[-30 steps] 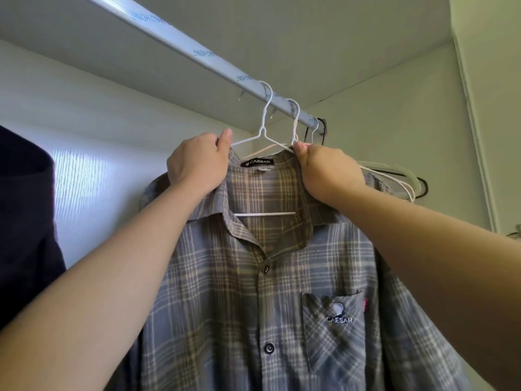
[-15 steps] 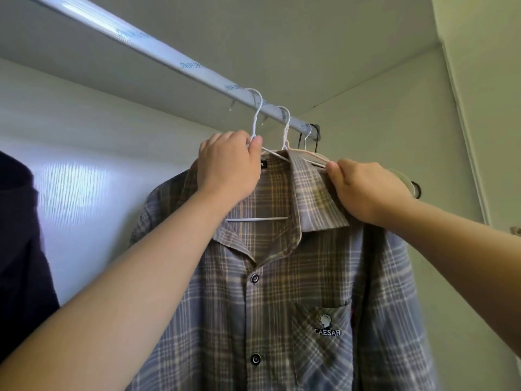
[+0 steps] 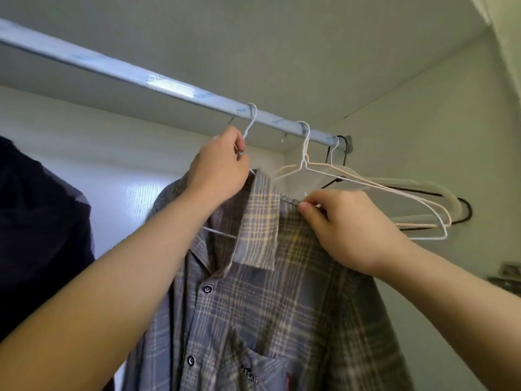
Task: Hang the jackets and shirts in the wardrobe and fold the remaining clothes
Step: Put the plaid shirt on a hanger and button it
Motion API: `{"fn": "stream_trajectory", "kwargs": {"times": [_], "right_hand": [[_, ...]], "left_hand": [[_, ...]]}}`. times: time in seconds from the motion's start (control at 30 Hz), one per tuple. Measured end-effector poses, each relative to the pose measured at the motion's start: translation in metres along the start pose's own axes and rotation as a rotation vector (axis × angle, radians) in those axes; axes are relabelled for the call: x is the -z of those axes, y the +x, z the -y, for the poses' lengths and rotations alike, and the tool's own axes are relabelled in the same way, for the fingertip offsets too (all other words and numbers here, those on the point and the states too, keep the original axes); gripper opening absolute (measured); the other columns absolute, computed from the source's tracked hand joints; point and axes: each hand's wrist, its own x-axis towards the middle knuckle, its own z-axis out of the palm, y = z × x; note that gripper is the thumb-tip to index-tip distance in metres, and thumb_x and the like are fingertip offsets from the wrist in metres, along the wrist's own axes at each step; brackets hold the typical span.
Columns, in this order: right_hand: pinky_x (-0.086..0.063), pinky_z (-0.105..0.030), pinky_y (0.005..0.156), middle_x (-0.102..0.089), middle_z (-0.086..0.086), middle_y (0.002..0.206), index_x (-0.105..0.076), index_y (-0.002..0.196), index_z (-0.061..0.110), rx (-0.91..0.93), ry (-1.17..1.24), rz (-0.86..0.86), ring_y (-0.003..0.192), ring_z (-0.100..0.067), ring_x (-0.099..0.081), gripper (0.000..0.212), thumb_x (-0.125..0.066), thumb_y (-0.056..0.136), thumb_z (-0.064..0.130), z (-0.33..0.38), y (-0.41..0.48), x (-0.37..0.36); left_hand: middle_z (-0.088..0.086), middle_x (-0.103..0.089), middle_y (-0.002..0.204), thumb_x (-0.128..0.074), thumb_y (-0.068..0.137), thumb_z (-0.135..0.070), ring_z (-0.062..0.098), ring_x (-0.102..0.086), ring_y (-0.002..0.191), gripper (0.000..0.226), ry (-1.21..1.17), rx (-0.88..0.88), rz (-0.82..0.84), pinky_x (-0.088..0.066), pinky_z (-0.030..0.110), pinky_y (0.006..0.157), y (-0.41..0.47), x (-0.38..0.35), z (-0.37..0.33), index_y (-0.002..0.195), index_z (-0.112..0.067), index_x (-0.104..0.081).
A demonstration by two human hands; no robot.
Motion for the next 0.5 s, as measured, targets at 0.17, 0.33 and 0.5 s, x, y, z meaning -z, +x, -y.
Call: {"fn": "stream_trajectory", "kwargs": {"times": [0.17, 0.33, 0.5], "right_hand": [[-0.052, -0.041, 0.074, -0.073, -0.006, 0.092, -0.068, 0.096, 0.02, 0.06, 0.154, -0.038, 0.091, -0.033, -0.066, 0.032, -0.044, 0.102, 0.042, 0.061, 0.011, -0.018], [-0.049, -0.04, 0.066, -0.069, -0.009, 0.088, -0.063, 0.098, 0.018, 0.142, 0.232, -0.099, 0.083, -0.039, -0.063, 0.033, -0.04, 0.099, 0.042, 0.132, 0.017, -0.037], [-0.027, -0.033, 0.049, -0.039, 0.004, 0.066, -0.051, 0.08, 0.023, 0.147, 0.262, -0.068, 0.061, -0.028, -0.041, 0.028, -0.041, 0.1, 0.04, 0.165, 0.008, -0.039]], "left_hand": [[-0.004, -0.06, 0.084, -0.055, 0.085, -0.014, 0.022, -0.055, 0.079, 0.013, 0.083, 0.041, -0.031, -0.038, 0.032, 0.068, -0.003, 0.065, 0.024, 0.09, -0.026, -0.053], [-0.005, -0.06, 0.084, -0.057, 0.087, -0.006, 0.012, -0.054, 0.074, 0.016, 0.153, 0.114, -0.049, -0.038, 0.024, 0.063, -0.01, 0.135, 0.043, 0.091, -0.021, -0.058], [-0.005, -0.048, 0.111, -0.066, 0.087, -0.009, 0.02, -0.055, 0.092, 0.021, 0.341, 0.057, -0.126, -0.039, 0.029, 0.079, -0.018, 0.153, 0.029, 0.102, -0.02, -0.057]]}}
